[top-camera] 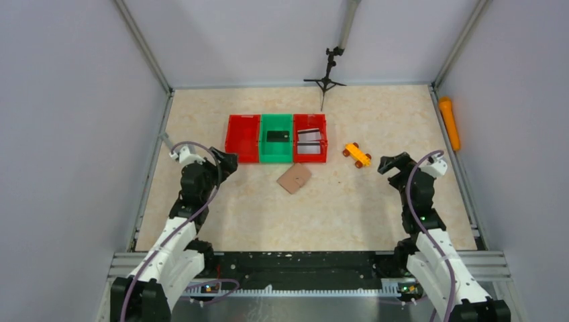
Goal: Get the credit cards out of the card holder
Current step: Open the card holder at the center of the board.
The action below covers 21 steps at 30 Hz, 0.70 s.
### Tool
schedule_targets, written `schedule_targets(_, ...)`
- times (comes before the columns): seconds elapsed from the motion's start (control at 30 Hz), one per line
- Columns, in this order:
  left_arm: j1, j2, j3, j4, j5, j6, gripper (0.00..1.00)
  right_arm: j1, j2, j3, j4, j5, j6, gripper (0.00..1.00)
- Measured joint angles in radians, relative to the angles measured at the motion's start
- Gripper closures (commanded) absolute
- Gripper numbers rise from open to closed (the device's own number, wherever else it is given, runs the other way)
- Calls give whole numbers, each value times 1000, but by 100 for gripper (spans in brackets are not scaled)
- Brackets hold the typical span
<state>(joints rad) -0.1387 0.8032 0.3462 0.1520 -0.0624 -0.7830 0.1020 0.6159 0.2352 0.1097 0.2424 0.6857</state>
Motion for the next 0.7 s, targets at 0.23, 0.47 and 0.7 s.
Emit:
schedule_targets(0.23, 0, 32, -20, 91, 107, 66, 1, 0, 68, 0, 39, -28, 6, 1)
schedule_targets(0.47, -177, 201, 29, 97, 116, 205, 2, 0, 138, 0, 91, -111, 3, 2)
schedule_targets(0.7, -334, 371, 167, 82, 93, 332, 10, 0, 200, 0, 152, -218, -21, 6)
